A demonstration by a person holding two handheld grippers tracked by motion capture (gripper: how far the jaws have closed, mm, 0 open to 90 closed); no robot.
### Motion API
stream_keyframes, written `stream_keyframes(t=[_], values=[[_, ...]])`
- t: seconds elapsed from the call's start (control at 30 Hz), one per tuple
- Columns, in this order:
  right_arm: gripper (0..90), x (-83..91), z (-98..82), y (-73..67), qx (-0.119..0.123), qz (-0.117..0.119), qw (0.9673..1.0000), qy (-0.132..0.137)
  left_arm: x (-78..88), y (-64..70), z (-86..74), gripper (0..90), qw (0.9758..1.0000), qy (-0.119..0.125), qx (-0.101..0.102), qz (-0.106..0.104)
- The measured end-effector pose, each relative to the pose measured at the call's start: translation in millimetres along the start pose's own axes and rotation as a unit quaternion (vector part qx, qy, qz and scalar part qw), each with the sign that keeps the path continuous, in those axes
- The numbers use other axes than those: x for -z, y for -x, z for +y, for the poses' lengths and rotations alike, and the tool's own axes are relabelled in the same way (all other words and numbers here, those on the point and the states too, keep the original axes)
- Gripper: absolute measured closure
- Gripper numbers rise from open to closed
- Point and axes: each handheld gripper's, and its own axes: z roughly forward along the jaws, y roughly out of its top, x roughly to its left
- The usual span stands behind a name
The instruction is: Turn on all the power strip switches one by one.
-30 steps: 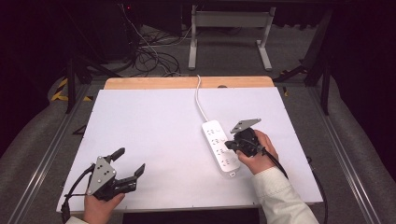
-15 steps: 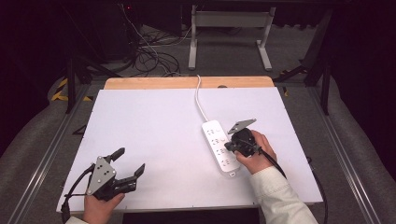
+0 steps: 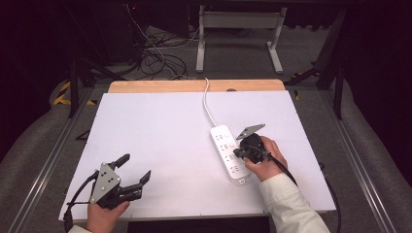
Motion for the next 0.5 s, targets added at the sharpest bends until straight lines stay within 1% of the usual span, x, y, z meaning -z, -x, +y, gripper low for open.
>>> stream_keyframes(t=[0.3,0.5], values=[[90.0,-1.0,0.0,0.2,-0.008,0.0,1.0,-0.004,0.5,-0.1,0.0,18.5,1.0,0.002,0.0,0.0],[90.0,-1.6,0.4,-1.8,-0.009,-0.006,0.9999,-0.007,0.3,0.2,0.0,18.5,1.0,0.002,0.0,-0.001]])
